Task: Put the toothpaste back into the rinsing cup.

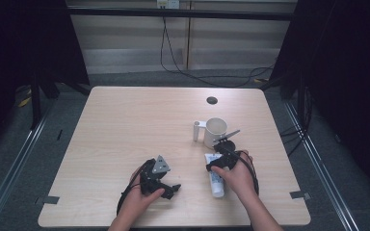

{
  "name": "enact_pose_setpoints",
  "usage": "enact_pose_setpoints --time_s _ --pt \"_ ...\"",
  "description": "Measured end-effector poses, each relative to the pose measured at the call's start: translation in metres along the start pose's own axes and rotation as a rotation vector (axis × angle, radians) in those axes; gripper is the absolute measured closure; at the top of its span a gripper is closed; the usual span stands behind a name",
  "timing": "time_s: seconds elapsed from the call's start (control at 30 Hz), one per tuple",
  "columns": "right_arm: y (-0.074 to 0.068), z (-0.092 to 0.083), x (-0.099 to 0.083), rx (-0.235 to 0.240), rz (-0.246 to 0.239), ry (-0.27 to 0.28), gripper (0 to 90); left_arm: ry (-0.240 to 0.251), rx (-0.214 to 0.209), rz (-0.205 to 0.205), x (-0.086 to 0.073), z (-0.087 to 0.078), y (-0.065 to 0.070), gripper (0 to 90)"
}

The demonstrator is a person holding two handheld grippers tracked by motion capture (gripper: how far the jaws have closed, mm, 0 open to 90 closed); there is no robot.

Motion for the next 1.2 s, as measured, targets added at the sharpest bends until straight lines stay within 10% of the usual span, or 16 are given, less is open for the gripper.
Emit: enact_pose_setpoints --time_s 0.53,1.2 --pt "-0.004 -0.010 0.001 -0.013 -0.020 0.007 73.3 0.002 0.002 0.000 0.000 0.000 0.000 8.6" --pt "-0.002 -0.013 -0.001 0.038 -0.017 0.032 70.6 0.002 0.002 0.000 0.000 0.000 0.000 8.6"
Point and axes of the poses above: each handheld gripper's, and its own axes: z roughly forward along the jaws, x roughly out of its top, y roughly to its right, the point moved 5 cm from there along z, roughly forward along the jaws, and after that the axes turned 9 degrees about y, right-handed, at the moved point
